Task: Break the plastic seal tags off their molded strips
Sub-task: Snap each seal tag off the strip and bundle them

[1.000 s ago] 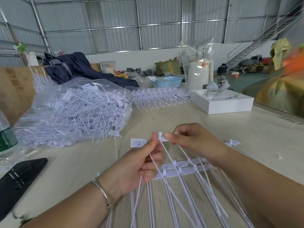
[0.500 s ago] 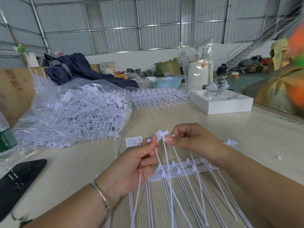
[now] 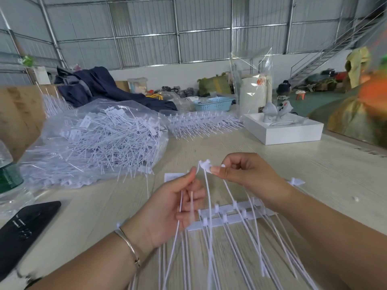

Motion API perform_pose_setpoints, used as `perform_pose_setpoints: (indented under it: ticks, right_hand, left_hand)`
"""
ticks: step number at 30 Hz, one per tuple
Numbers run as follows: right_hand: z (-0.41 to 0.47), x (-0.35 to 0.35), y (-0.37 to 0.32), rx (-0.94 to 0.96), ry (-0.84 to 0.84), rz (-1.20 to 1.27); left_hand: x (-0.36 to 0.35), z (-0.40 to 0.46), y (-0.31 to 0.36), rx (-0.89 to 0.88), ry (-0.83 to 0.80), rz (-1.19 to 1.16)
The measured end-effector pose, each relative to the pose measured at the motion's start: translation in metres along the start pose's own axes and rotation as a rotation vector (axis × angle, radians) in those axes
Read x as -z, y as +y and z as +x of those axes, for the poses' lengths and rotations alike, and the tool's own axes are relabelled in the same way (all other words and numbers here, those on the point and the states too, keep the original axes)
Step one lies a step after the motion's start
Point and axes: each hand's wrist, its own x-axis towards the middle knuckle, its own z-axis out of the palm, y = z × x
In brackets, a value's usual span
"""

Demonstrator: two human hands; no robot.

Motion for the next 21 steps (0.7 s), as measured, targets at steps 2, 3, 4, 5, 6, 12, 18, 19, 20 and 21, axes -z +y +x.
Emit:
perform_pose_setpoints:
  ticks: [2, 3, 4, 5, 6, 12, 18, 19, 20, 21]
  right_hand:
    - [0.001, 0.004, 0.0, 0.002, 0.02, -0.007]
    - [0.002, 0.006, 0.0, -0.006, 0.015, -0.019]
    - [0.002, 0.008, -0.001, -0.016, 0.0, -0.038]
    - [0.002, 0.01, -0.002, -0.027, -0.02, -0.061]
    - [0.001, 0.013, -0.003, -0.039, -0.04, -0.08]
    - [-0.001, 0.025, -0.014, -0.119, -0.137, -0.11]
    - [0.005, 0.04, -0.013, -0.083, 0.024, 0.002]
    - [0.005, 0.039, -0.011, -0.083, 0.016, -0.013]
    - [0.005, 0.036, -0.009, -0.081, 0.002, -0.038]
    - [0.004, 0.032, -0.007, -0.076, -0.009, -0.067]
  left_hand:
    - [0.003, 0.001, 0.002, -0.025, 0.088, -0.06]
    - [0.004, 0.001, 0.003, -0.032, 0.116, -0.093]
    - [0.006, 0.0, 0.005, -0.027, 0.125, -0.115]
    - [0.006, -0.001, 0.006, -0.01, 0.114, -0.121]
    - [0.006, -0.002, 0.008, 0.015, 0.089, -0.102]
    - [0.003, -0.004, 0.007, -0.045, 0.15, 0.18]
    - [0.021, -0.004, 0.014, -0.194, 0.252, 0.071]
    - [0.019, -0.002, 0.01, -0.176, 0.251, 0.112]
    - [0.016, 0.0, 0.007, -0.148, 0.253, 0.16]
    - [0.013, 0.001, 0.003, -0.115, 0.251, 0.224]
